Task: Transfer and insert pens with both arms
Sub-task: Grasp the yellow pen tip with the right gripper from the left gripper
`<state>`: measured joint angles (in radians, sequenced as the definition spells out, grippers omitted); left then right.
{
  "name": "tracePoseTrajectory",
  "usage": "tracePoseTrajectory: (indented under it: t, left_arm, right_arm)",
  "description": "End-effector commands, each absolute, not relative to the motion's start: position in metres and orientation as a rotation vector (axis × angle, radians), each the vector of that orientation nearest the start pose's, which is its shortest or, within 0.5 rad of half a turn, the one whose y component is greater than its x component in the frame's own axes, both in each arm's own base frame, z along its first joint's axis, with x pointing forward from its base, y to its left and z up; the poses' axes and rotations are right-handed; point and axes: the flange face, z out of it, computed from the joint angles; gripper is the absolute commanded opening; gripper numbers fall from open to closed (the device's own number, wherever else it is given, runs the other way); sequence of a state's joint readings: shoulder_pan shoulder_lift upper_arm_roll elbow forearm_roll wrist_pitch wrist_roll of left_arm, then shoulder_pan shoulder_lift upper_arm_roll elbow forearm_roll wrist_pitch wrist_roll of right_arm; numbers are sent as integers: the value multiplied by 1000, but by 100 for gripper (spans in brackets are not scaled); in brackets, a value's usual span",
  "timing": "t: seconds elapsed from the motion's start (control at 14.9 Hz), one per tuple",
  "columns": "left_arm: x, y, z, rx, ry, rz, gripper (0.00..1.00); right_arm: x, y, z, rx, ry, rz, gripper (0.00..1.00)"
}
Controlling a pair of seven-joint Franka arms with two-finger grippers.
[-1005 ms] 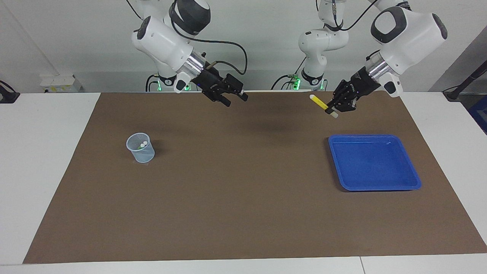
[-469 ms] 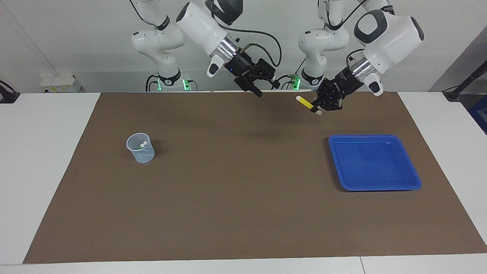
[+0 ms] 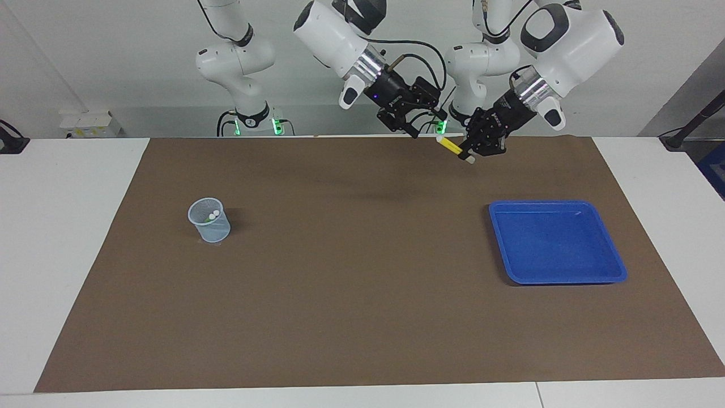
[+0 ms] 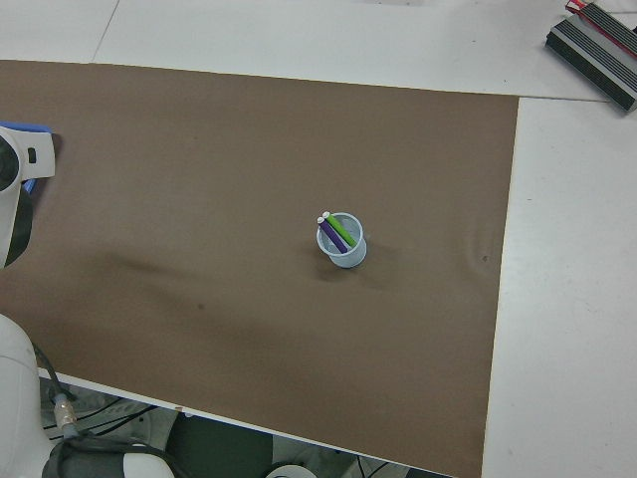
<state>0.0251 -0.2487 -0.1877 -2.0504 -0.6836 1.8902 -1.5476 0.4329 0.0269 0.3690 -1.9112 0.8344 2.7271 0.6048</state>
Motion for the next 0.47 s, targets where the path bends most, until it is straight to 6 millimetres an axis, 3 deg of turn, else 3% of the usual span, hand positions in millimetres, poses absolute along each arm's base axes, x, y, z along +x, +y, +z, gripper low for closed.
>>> tracePoseTrajectory:
  t: [0.0,0.2,0.4]
  left_arm:
    - [469,-137,565,1816,1878,-554,0]
    - [467,-137,568,1809,1880,-551,0]
    - [466,-137,568,1813,1880,-553,0]
  right_arm:
    - [464,438,564,-2135,436,-215,100]
    - [473,446,559,-2178,375,-261,98]
    - [475,450,557,-2186,357,-267,75]
